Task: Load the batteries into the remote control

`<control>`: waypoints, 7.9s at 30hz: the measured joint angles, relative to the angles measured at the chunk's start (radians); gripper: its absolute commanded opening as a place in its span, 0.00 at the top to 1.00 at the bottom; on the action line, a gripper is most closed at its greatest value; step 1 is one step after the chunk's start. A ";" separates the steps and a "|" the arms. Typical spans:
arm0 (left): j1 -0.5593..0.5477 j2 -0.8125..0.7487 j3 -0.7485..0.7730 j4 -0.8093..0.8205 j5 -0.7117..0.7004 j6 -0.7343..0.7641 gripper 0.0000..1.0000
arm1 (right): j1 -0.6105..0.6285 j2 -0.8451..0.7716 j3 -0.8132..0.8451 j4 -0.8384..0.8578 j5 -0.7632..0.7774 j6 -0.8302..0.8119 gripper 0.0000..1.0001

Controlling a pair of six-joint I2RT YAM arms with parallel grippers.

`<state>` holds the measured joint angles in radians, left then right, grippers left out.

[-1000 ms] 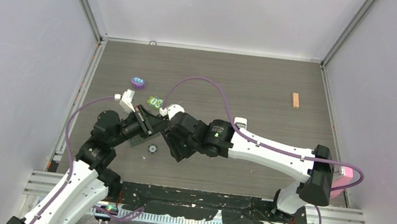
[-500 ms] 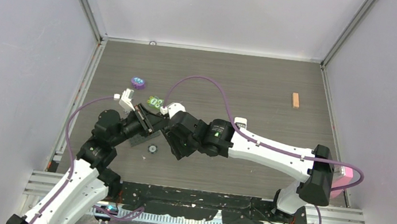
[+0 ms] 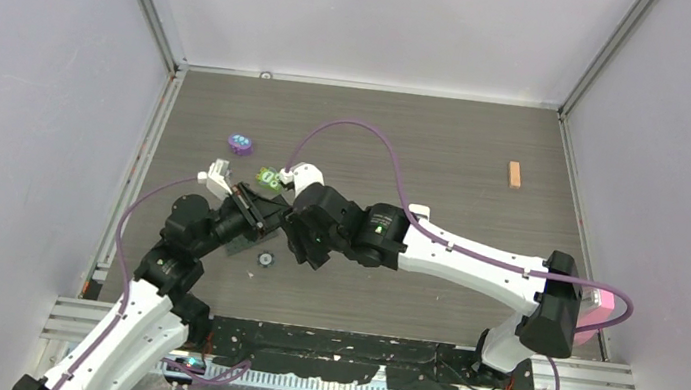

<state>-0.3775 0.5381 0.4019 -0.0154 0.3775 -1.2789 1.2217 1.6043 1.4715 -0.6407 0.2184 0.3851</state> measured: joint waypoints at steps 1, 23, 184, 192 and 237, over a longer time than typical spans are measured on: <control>0.000 -0.005 -0.001 -0.002 -0.001 -0.010 1.00 | -0.001 0.000 0.000 0.010 0.000 -0.002 0.49; -0.021 -0.064 0.010 -0.097 -0.037 -0.117 1.00 | -0.024 -0.072 -0.046 0.098 -0.009 0.024 0.16; -0.026 -0.166 0.358 -0.377 0.345 0.239 0.01 | 0.024 -0.415 -0.536 0.764 -0.552 0.437 0.95; -0.026 -0.154 0.447 -0.658 0.137 0.385 0.00 | -0.038 -0.546 -0.557 0.520 -0.365 0.418 0.95; -0.026 -0.294 0.345 -0.672 0.058 0.507 0.00 | -0.890 0.480 0.043 0.024 0.372 -0.420 0.41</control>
<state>-0.4038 0.2436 0.7471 -0.6872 0.4358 -0.7719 0.3317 2.0842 1.5143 -0.6163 0.5907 -0.0349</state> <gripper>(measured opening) 0.994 0.479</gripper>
